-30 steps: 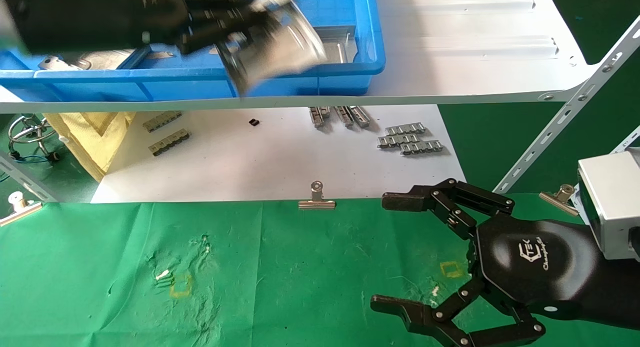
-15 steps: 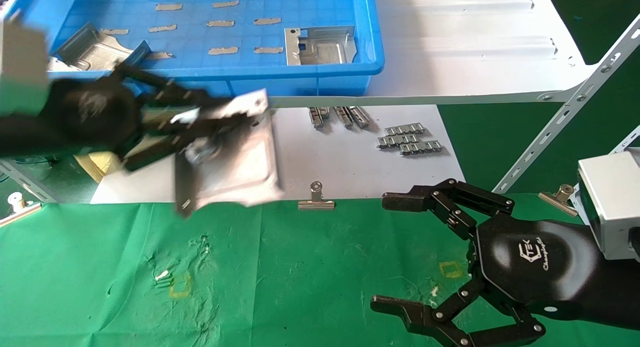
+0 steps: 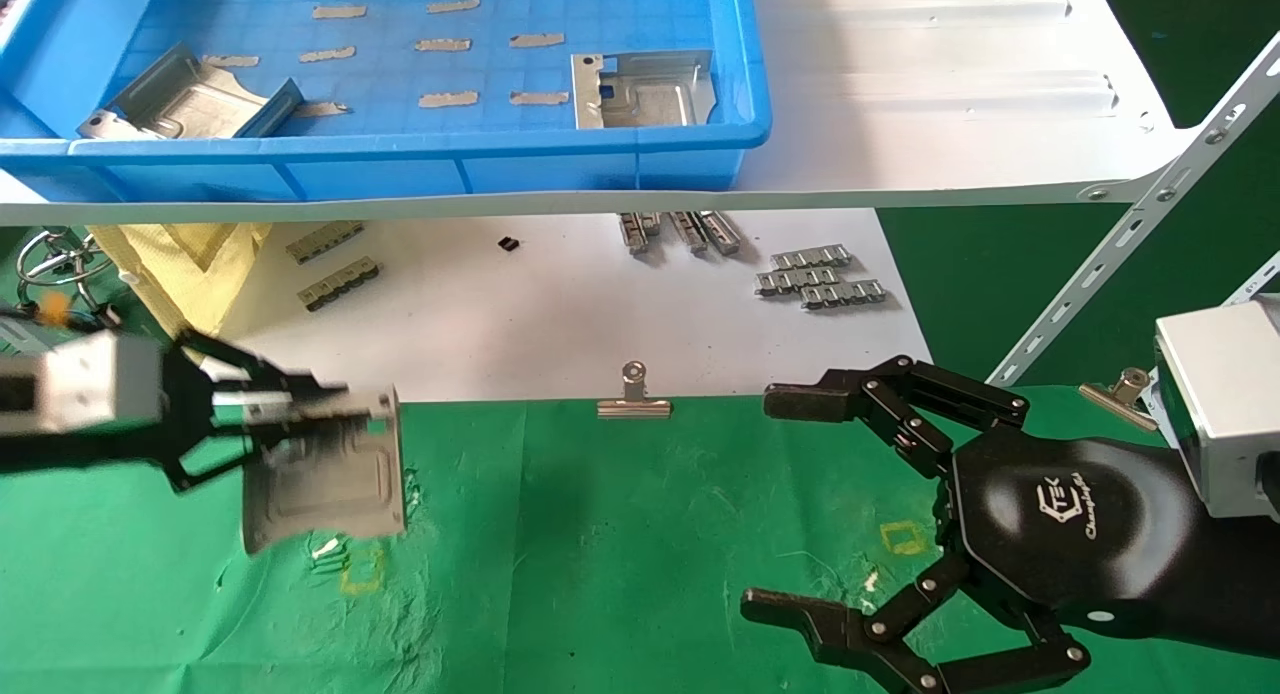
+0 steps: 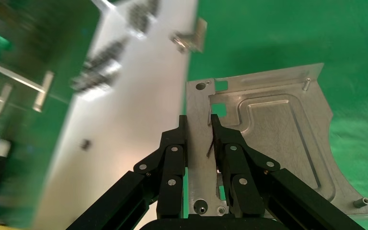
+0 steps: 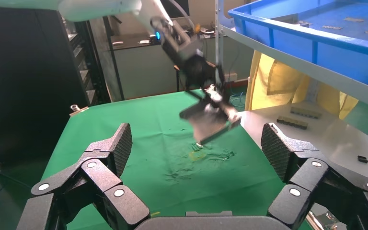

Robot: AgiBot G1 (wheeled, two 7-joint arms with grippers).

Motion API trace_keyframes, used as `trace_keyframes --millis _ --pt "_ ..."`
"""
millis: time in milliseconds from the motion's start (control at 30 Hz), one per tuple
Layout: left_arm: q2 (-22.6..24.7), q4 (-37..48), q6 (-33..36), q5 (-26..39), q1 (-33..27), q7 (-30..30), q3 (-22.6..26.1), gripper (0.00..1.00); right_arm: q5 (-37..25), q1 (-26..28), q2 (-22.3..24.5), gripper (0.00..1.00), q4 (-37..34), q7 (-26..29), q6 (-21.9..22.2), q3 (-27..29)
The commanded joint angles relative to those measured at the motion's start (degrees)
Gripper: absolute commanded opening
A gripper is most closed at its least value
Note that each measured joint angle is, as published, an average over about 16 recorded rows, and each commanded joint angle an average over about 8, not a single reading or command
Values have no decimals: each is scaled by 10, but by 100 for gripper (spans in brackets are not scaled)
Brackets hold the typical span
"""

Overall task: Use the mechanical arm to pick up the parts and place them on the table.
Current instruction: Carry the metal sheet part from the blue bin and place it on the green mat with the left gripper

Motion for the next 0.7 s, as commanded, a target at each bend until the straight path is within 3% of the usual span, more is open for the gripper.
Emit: trace_keyframes --millis 33,167,233,433,500,700 --pt "12 35 1 17 7 21 13 0 0 0 0 100 0 0 0 0" --pt "29 74 1 26 18 55 23 0 0 0 0 100 0 0 0 0" --pt "36 89 -2 29 23 71 27 10 0 0 0 100 0 0 0 0" --pt "52 117 -7 38 30 122 35 83 0 0 0 100 0 0 0 0" --pt "56 123 -9 40 29 137 36 98 0 0 0 100 0 0 0 0" --pt "64 141 -15 40 20 168 36 100 0 0 0 100 0 0 0 0"
